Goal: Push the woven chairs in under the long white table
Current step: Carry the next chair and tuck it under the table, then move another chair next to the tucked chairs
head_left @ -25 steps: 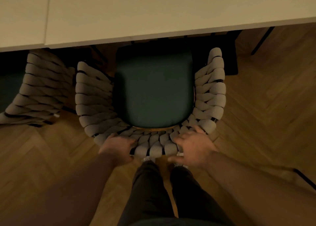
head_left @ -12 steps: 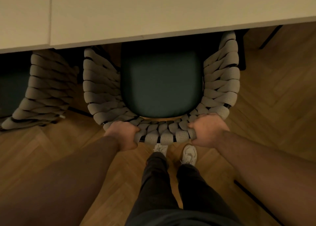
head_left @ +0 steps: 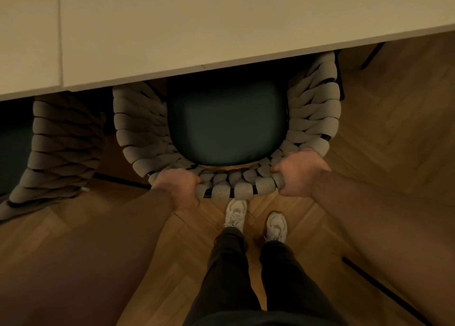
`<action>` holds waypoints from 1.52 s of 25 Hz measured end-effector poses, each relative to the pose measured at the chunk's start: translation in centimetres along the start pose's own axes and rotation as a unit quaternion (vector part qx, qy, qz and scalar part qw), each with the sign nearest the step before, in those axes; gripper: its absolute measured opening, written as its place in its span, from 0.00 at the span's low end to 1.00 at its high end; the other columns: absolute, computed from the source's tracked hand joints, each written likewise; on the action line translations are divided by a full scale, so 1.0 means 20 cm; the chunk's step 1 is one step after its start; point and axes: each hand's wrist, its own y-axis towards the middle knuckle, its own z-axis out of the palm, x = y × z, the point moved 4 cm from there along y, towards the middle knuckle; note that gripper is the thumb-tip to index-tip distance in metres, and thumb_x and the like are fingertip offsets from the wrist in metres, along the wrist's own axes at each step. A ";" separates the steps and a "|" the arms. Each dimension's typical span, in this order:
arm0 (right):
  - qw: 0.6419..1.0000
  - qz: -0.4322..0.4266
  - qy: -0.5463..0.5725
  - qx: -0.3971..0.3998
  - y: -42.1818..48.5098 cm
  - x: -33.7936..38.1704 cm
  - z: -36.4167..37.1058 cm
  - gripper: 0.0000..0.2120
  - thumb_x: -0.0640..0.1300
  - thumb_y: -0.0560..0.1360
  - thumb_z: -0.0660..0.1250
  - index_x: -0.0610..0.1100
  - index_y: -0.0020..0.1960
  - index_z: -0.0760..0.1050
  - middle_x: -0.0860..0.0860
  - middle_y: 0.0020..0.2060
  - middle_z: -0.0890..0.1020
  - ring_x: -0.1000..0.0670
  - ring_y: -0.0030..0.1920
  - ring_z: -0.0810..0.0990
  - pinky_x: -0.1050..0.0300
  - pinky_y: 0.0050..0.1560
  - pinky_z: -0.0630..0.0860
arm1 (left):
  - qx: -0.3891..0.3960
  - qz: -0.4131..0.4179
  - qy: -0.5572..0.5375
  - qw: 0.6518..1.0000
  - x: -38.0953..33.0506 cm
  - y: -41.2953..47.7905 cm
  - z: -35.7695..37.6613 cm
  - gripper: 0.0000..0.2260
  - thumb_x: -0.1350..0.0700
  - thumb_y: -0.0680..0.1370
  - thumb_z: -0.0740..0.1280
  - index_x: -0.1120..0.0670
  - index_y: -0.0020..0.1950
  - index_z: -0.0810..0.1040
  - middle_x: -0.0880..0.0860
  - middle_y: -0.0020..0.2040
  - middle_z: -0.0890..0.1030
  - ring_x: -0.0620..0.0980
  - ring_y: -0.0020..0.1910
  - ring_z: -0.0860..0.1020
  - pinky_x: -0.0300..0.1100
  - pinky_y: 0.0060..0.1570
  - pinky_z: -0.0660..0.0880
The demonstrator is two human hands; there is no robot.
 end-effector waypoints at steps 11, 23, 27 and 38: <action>0.964 0.124 0.230 -0.053 -0.38 0.03 0.07 0.25 0.41 0.83 0.60 0.51 0.79 0.68 0.45 0.79 0.67 0.44 0.77 0.68 0.47 0.76 0.66 | 0.051 0.017 -0.053 0.997 -0.10 -0.12 -0.10 0.28 0.44 0.79 0.70 0.45 0.79 0.72 0.51 0.73 0.76 0.52 0.70 0.75 0.47 0.69 0.71; 0.738 0.422 0.502 -0.158 -1.42 -0.18 0.63 0.14 0.48 0.79 0.69 0.52 0.64 0.82 0.50 0.57 0.85 0.47 0.57 0.83 0.52 0.55 0.80 | -0.085 0.196 0.027 0.976 -0.93 -0.24 -0.60 0.13 0.48 0.81 0.70 0.44 0.65 0.82 0.43 0.57 0.83 0.44 0.57 0.80 0.44 0.63 0.77; 0.647 0.501 0.551 -0.164 -1.75 -0.20 0.97 0.13 0.48 0.80 0.69 0.51 0.63 0.83 0.50 0.53 0.85 0.46 0.53 0.83 0.54 0.49 0.80 | -0.086 0.250 0.109 0.958 -1.34 -0.31 -0.63 0.13 0.48 0.81 0.69 0.44 0.66 0.80 0.43 0.55 0.83 0.43 0.53 0.81 0.44 0.57 0.79; 0.537 0.568 0.611 -0.126 -2.72 -0.21 1.98 0.08 0.47 0.78 0.69 0.49 0.56 0.82 0.51 0.44 0.82 0.47 0.48 0.82 0.50 0.48 0.81 | -0.046 0.376 0.203 0.903 -2.82 -0.61 -0.08 0.20 0.51 0.78 0.72 0.45 0.70 0.80 0.44 0.60 0.84 0.42 0.58 0.81 0.43 0.64 0.77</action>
